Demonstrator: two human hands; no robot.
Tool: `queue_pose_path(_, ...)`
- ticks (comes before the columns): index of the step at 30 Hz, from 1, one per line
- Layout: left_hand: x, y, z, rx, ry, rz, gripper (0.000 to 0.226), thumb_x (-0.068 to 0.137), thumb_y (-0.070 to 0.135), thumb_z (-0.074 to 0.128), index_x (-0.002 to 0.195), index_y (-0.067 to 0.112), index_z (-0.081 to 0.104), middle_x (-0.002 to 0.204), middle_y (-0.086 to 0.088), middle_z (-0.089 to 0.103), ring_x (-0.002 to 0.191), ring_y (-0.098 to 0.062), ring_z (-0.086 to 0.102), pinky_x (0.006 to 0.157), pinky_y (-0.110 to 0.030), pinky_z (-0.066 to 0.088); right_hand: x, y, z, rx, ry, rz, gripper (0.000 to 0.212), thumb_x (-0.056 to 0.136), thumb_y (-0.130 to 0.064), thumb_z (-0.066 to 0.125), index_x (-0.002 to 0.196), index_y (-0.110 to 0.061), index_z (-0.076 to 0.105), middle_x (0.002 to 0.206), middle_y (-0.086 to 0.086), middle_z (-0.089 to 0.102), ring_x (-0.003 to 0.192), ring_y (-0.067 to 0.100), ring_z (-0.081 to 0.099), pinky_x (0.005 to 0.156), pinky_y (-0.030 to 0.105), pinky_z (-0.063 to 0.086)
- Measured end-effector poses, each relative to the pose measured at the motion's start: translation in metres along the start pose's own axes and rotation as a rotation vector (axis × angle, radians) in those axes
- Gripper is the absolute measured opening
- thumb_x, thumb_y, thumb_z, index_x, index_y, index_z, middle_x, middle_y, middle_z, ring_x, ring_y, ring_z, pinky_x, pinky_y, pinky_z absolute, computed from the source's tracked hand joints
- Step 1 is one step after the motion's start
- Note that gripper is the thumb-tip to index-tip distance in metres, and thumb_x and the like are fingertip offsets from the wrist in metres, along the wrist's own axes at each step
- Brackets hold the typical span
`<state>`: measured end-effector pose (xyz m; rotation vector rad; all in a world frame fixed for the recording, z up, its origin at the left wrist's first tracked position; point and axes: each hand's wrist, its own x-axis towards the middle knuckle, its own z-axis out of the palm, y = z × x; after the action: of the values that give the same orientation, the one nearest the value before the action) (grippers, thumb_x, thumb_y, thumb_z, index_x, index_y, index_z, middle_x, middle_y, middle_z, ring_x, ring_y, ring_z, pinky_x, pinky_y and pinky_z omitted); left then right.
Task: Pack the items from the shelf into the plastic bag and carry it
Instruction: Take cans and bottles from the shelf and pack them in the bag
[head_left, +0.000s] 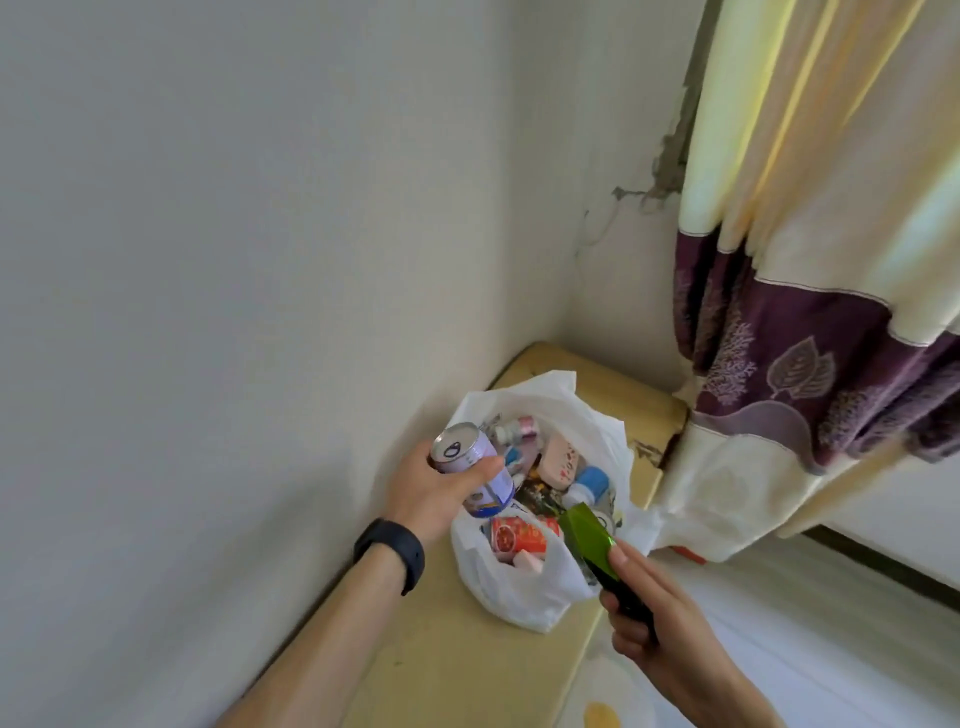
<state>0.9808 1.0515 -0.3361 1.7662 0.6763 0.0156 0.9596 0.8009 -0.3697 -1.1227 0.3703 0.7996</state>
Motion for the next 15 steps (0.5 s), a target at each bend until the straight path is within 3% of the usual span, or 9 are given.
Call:
queue_pose_path(2,0.018,-0.002,0.017,0.143,-0.018,0.017,0.032,0.067,0.039,0.087,0.088,0.026,0.067,0.079,0.013,0.07,0.067,0.009,0.064,0.058,-0.01,0.049,0.002,-0.004,-0.006,0.006,0.024,-0.017,0.043,0.08,-0.036,0.069,0.122,-0.03,0.07,0.068,0.007,0.046,0.06,0.016,0.014,0.049,0.024,0.015)
queue_pose_path(4,0.036,-0.01,0.034,0.255,-0.016,0.018,0.053,0.054,0.057,0.085,0.094,0.028,0.067,0.086,0.013,0.071,0.079,-0.003,0.067,0.069,-0.024,0.056,0.001,-0.007,-0.011,0.002,0.043,-0.043,0.041,0.08,-0.036,0.069,0.121,-0.033,0.07,0.067,0.007,0.046,0.059,0.016,0.014,0.053,0.026,0.014)
queue_pose_path(6,0.05,-0.018,0.051,0.336,-0.015,0.015,0.059,0.051,0.062,0.082,0.097,0.028,0.064,0.089,0.012,0.07,0.083,-0.011,0.066,0.073,-0.03,0.056,0.0,-0.008,-0.017,0.004,0.057,-0.061,0.04,0.081,-0.036,0.068,0.121,-0.035,0.07,0.068,0.007,0.046,0.061,0.017,0.014,0.055,0.027,0.014)
queue_pose_path(10,0.07,-0.038,0.077,0.57,-0.085,-0.006,0.055,0.056,0.052,0.082,0.1,0.029,0.059,0.092,0.007,0.065,0.086,-0.018,0.062,0.07,-0.028,0.05,-0.006,-0.003,-0.032,0.003,0.091,-0.085,0.04,0.081,-0.038,0.068,0.121,-0.037,0.07,0.07,0.007,0.046,0.06,0.017,0.016,0.056,0.028,0.015)
queue_pose_path(13,0.083,-0.065,0.091,0.82,-0.203,0.018,0.051,0.046,0.06,0.07,0.085,0.029,0.059,0.078,0.007,0.065,0.07,-0.013,0.061,0.059,-0.029,0.054,-0.011,0.005,-0.041,-0.02,0.122,-0.071,0.039,0.081,-0.04,0.067,0.12,-0.039,0.07,0.071,0.007,0.046,0.058,0.017,0.016,0.054,0.027,0.016)
queue_pose_path(15,0.085,-0.077,0.1,0.853,-0.232,0.019,0.054,0.047,0.062,0.068,0.087,0.027,0.059,0.075,0.007,0.065,0.068,-0.015,0.062,0.057,-0.03,0.055,-0.013,0.009,-0.046,-0.042,0.125,-0.059,0.039,0.08,-0.042,0.067,0.119,-0.041,0.07,0.071,0.006,0.046,0.059,0.017,0.017,0.056,0.029,0.015)
